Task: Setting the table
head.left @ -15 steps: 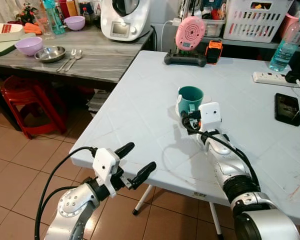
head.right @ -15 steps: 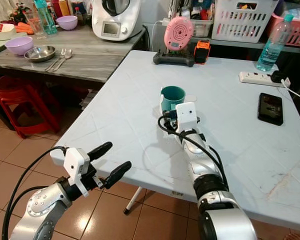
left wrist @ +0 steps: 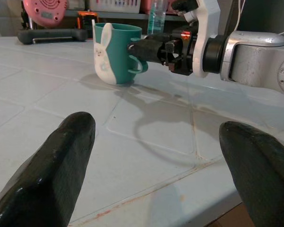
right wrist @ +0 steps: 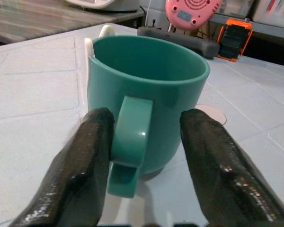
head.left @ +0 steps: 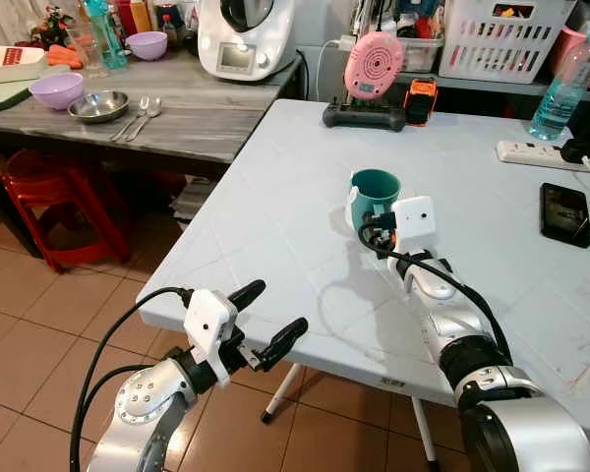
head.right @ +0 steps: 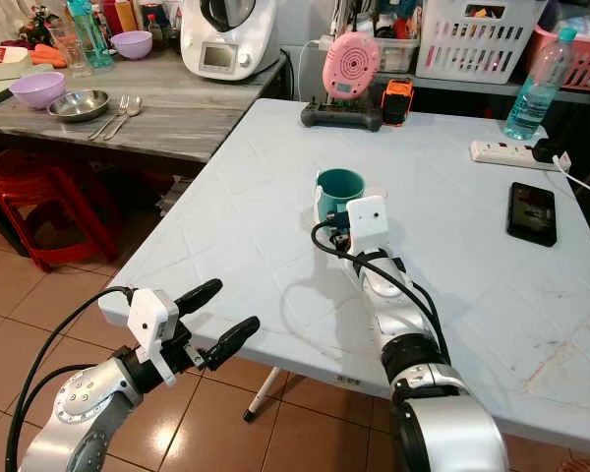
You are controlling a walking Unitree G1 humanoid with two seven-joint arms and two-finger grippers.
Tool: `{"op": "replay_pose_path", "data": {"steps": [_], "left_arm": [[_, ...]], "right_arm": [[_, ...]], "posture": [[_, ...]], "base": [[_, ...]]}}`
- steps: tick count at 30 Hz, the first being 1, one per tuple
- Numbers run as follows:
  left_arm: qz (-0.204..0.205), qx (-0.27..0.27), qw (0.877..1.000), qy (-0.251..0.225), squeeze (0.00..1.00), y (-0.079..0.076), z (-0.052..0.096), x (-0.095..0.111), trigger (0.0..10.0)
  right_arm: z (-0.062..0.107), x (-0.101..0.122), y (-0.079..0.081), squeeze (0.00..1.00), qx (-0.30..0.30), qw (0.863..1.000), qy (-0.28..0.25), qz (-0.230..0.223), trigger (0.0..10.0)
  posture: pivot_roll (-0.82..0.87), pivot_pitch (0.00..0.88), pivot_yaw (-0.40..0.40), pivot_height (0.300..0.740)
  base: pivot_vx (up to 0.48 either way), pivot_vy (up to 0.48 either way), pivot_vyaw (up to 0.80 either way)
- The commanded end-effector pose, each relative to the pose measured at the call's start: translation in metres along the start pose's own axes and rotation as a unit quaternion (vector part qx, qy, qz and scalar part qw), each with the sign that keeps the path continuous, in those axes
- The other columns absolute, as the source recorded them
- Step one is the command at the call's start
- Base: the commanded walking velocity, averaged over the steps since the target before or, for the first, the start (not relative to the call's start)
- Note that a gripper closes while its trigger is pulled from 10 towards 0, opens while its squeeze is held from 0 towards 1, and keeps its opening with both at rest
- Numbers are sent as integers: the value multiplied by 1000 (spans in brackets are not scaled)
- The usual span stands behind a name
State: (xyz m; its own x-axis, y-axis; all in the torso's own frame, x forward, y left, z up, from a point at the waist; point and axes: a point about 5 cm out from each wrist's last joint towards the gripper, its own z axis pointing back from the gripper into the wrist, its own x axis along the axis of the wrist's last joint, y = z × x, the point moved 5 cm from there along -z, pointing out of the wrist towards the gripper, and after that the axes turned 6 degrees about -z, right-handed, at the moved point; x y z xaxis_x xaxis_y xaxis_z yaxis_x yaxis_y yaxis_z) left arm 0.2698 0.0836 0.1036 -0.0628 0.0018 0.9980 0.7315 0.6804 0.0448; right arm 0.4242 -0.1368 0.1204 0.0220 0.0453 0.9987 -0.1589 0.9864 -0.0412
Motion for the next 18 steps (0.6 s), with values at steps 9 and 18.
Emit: {"op": "replay_pose_path", "data": {"steps": [9,18], "left_arm": [[-12,-2,1000,-3,0,1,-4,3,10000],[-15,-17,1000,-8,0,0,-6,4,10000]], "right_arm": [[-3,6,0,0,0,1000,-7,-3,0],[-4,7,0,0,-1,1000,-11,-9,0]], "posture": [[69,27,35,740],[69,20,33,740]], "base": [[0,0,0],[0,0,0]]}}
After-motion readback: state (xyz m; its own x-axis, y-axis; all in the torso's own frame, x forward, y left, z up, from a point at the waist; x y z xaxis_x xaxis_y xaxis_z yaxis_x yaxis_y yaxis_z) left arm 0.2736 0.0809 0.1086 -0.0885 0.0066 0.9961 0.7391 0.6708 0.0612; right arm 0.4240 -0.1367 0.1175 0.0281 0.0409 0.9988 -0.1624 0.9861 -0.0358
